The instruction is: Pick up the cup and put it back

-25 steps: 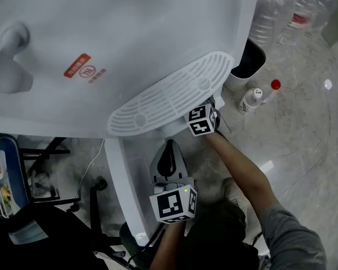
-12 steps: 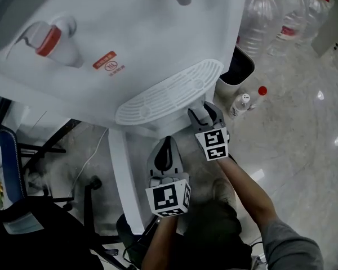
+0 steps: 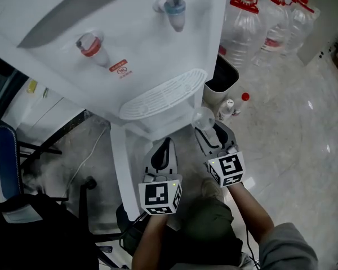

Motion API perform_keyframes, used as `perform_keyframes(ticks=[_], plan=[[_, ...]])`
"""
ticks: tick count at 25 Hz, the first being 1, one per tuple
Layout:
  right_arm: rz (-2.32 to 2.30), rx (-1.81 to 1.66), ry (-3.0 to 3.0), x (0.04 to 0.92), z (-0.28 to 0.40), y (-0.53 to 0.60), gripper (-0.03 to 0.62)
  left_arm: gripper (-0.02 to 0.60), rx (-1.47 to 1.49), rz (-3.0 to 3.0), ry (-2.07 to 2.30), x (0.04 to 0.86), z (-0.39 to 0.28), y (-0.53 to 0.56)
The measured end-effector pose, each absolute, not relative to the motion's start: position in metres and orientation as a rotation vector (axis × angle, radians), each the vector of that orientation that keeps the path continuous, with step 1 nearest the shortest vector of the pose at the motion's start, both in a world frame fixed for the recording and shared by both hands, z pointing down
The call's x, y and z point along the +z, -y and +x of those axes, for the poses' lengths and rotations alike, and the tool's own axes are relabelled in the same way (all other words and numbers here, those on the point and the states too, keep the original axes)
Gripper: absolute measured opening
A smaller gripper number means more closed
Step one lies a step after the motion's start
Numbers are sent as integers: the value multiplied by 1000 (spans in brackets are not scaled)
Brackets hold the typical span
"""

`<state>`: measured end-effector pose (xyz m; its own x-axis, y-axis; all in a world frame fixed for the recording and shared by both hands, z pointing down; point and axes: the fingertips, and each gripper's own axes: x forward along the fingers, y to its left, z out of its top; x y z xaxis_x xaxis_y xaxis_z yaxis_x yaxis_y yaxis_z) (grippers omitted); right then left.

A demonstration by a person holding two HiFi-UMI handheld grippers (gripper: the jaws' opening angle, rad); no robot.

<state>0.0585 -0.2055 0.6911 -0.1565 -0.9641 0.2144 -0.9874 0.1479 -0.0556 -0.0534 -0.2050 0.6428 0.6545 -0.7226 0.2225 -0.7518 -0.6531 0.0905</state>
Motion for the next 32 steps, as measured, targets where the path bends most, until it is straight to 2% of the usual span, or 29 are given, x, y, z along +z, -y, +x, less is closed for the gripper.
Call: perform_keyframes(ticks=[10, 16, 21, 32], plan=[[1919, 273, 2328, 573, 44, 138, 213, 9, 196, 2817, 1047, 556, -54, 165], [1954, 107, 2420, 515, 32, 119, 212, 9, 149, 2853, 1051, 523, -64, 154], [1935, 42, 2440, 504, 27, 124, 212, 9, 96, 2868, 1094, 511, -70, 159], [1908, 135, 2421, 520, 24, 129, 212, 9, 106, 2830, 1160, 514, -79, 164]])
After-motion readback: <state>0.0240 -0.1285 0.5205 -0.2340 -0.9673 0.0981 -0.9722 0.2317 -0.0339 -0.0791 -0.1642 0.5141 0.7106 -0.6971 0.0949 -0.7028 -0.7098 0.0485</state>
